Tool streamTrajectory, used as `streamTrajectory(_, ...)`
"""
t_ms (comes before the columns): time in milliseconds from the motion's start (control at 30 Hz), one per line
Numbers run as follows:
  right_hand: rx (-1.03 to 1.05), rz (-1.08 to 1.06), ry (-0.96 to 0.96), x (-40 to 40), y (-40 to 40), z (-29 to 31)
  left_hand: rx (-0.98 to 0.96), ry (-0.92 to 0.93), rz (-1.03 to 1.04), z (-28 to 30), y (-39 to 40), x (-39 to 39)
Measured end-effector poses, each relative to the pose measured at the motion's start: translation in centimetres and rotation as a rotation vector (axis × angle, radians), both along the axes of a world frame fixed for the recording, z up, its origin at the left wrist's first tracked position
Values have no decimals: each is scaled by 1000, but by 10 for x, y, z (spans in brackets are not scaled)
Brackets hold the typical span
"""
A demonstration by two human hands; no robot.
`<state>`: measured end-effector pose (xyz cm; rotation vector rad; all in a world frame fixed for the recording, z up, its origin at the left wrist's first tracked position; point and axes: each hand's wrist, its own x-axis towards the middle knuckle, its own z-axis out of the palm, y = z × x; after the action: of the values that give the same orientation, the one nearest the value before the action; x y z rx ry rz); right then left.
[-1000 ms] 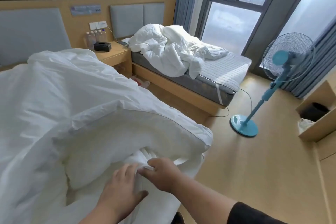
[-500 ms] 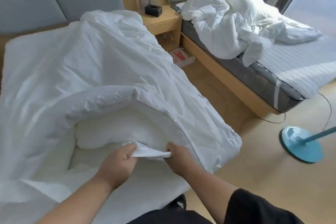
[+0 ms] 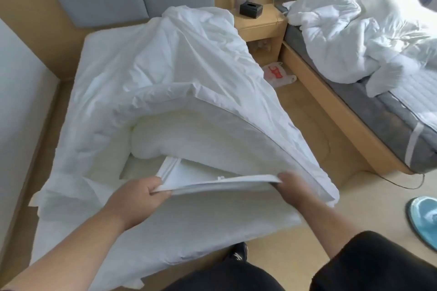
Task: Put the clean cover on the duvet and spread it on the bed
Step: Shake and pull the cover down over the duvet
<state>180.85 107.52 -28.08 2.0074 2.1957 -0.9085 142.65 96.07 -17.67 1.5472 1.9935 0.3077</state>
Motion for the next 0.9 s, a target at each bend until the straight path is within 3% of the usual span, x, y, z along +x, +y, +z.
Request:
streamTrajectory(67,287,-15,-86,42,31,78,18,-19,-79,-11,-5,25)
streamTrajectory(133,604,-71,21,66,39,143,70,-31,-118,-14,-4,49)
streamTrajectory(200,713,-105,91,76,15,164,82,13,-124,-17,-3,60)
streamTrajectory(233,668,-101,52,78,-4,160,76,33,-113,-21,-6,58)
streamTrajectory(367,136,139,-332,107,-73,94,-21,64,-184,-47,-33,59)
streamTrajectory(567,158,75,-245,165,-33,81,42,73,-169,-46,-25,107)
streamTrajectory(900,335,174,-238,247,39,82,-161,44,-135,-53,-8,194)
